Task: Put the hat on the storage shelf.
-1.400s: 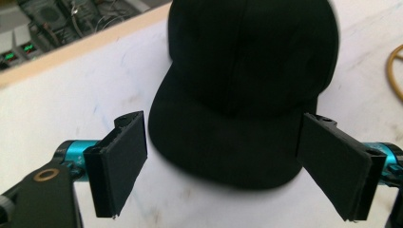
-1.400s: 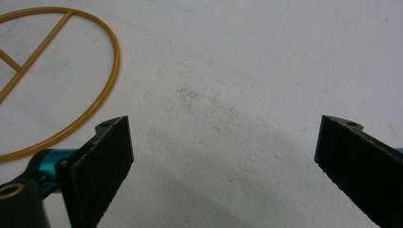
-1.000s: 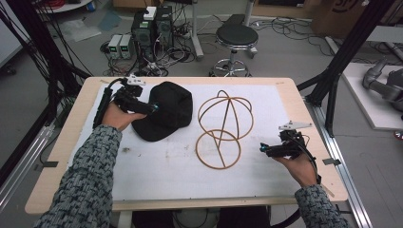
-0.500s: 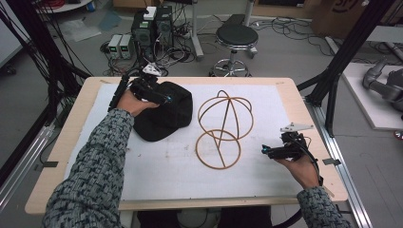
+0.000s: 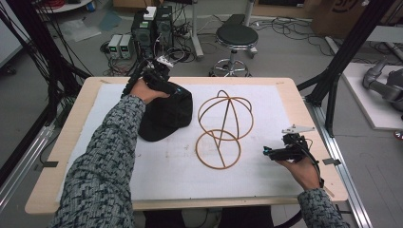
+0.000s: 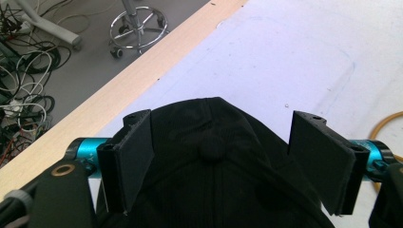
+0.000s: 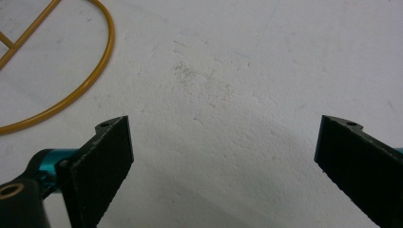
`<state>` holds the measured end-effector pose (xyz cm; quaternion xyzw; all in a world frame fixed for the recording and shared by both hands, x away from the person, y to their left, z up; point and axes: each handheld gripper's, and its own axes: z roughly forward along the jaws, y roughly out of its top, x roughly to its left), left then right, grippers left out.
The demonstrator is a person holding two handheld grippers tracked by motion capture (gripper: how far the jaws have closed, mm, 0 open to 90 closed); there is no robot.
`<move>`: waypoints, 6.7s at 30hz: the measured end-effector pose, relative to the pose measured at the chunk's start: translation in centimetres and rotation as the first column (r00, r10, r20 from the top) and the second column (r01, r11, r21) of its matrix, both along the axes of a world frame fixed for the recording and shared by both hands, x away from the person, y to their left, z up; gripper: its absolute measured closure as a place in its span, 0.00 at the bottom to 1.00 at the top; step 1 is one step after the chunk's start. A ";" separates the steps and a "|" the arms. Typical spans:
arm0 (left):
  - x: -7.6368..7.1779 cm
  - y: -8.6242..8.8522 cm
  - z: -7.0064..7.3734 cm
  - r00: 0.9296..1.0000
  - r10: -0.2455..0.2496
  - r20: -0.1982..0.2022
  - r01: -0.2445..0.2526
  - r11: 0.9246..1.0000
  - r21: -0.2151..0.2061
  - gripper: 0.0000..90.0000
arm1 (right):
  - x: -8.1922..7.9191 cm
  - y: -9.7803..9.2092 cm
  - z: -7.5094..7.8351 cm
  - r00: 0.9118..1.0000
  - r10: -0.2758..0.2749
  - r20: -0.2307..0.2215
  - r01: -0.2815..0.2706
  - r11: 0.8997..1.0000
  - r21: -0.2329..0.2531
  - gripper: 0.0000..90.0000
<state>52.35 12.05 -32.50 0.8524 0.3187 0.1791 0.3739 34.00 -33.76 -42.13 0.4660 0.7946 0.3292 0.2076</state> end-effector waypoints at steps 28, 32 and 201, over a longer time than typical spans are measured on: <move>1.4 -1.1 -2.9 0.998 0.023 -0.052 -0.016 0.992 0.125 0.43 | 0.0 0.0 -0.2 1.000 0.013 -0.010 -0.013 1.000 0.003 0.06; 1.4 -1.1 -2.9 0.999 0.020 -0.050 -0.014 0.992 0.125 0.48 | -0.1 0.0 -0.1 1.000 0.007 -0.008 -0.007 1.000 0.004 0.06; -9.3 -11.7 14.7 0.806 -0.590 -0.044 0.588 0.807 -0.046 0.47 | -0.3 -1.1 1.1 1.000 0.002 -0.002 -0.003 1.000 -0.007 0.06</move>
